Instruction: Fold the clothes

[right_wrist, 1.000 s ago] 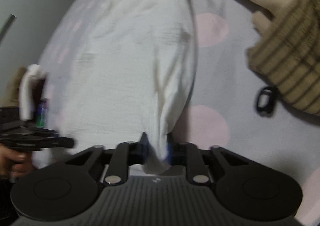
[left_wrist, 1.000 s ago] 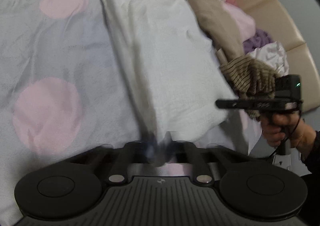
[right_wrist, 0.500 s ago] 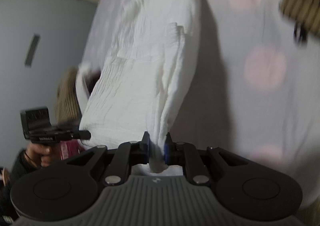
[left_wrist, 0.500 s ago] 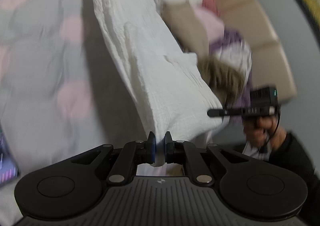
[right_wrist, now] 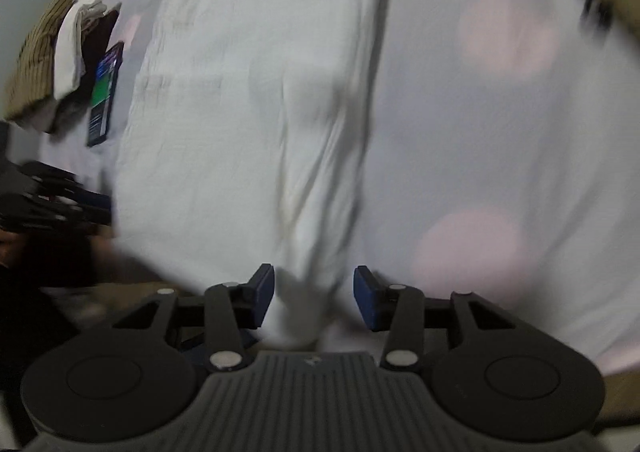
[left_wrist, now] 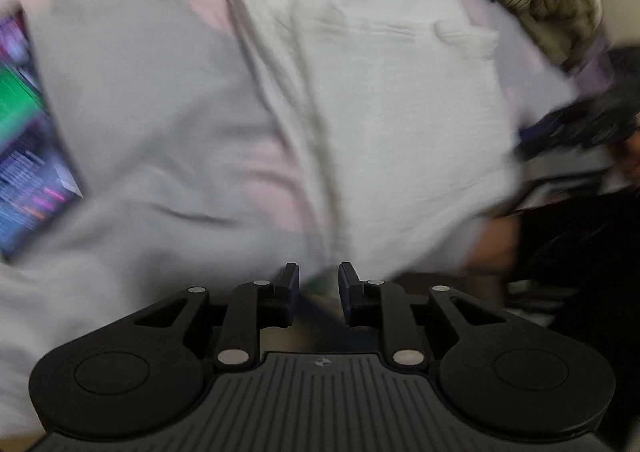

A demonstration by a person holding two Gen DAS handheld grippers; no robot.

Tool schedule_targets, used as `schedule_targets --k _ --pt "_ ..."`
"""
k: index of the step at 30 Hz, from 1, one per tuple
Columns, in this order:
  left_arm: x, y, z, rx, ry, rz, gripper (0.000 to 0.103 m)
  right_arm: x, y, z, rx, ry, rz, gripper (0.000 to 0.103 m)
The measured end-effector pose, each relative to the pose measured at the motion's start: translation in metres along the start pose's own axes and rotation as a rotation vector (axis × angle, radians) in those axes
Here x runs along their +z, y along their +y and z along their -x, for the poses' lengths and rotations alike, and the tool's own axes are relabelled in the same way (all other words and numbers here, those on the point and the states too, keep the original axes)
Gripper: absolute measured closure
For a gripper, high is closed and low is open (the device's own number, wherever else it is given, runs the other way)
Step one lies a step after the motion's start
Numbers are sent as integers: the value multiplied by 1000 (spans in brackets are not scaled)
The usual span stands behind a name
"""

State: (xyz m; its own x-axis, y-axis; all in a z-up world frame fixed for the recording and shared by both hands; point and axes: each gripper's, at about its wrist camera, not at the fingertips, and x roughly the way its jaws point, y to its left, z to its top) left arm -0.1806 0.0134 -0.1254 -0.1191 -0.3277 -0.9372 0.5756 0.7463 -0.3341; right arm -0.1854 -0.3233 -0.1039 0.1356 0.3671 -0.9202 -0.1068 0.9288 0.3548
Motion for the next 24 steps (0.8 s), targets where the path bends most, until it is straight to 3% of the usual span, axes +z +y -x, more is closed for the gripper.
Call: schedule_targets --k 3,5,6,9,15,19,24 --pt "6 -9 21 68 -121 -93 82 14 18 26 -69 -192 177 54" --pt "14 -18 31 78 -205 -173 60 22 28 28 -85 -243 277 46" --pt "19 -25 34 90 -234 -213 55 27 33 27 -94 -258 321 44" --pt "31 -30 35 114 -291 -290 54 36 42 15 -109 -245 396 44" --pt "64 -16 18 82 -351 -248 54 34 41 -3 -124 -252 473 44" --pt "69 -14 15 86 -438 -330 55 42 45 -5 -95 -275 518 43" --pt "72 -14 8 54 -444 -377 55 49 48 -21 -95 -230 549 47"
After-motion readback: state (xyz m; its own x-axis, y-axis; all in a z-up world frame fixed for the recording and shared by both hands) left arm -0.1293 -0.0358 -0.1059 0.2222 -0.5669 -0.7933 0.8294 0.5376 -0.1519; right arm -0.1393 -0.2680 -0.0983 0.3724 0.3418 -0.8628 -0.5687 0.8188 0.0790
